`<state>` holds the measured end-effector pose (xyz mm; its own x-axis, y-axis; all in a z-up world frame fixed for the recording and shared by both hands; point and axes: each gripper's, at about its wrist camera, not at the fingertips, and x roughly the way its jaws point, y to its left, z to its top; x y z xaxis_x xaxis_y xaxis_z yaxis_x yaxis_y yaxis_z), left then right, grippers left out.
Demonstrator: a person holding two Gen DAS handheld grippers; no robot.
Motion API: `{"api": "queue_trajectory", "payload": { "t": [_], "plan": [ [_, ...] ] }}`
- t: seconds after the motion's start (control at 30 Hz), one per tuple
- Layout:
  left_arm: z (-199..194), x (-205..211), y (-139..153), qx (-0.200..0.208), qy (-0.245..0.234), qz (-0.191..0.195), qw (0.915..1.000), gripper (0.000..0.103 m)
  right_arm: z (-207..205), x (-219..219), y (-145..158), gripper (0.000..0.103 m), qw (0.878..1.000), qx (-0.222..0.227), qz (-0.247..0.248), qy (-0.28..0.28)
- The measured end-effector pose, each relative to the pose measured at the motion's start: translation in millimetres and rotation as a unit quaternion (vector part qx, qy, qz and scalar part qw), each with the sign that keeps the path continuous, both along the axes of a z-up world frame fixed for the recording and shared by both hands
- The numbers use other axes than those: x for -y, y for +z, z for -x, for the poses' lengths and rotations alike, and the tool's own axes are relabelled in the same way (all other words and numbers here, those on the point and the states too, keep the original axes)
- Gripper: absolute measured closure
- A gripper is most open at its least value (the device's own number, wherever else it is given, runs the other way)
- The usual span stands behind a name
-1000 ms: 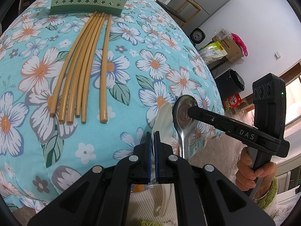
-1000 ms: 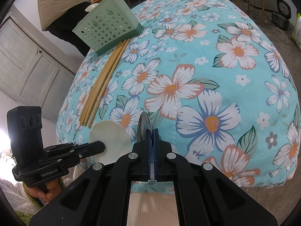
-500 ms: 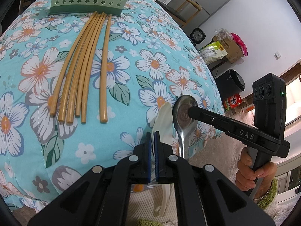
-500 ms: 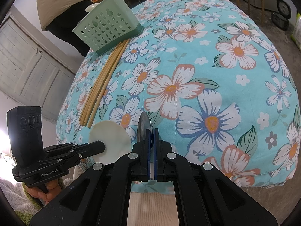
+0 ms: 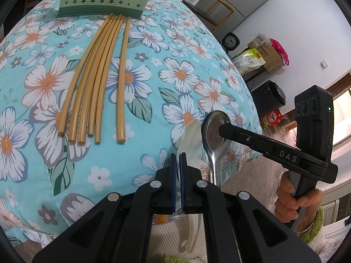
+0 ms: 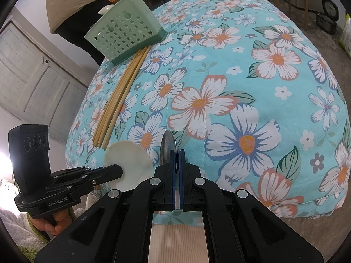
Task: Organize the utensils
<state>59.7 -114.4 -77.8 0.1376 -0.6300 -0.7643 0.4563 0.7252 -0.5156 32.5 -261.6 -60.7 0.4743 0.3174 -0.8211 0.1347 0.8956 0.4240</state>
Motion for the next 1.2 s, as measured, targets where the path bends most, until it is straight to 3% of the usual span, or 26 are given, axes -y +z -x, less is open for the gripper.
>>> {"api": "queue_trajectory", "payload": {
  "t": [0.83,1.2],
  "plan": [
    [0,-1,-1,0.004,-0.001,-0.001,1.0,0.101,8,3,1,0.103,1.0,0.013,-0.006,-0.012],
    [4,-6,12,0.02,-0.005,-0.001,0.9998,0.101,16,8,12,0.103,0.999,0.027,0.006,-0.028]
  ]
}}
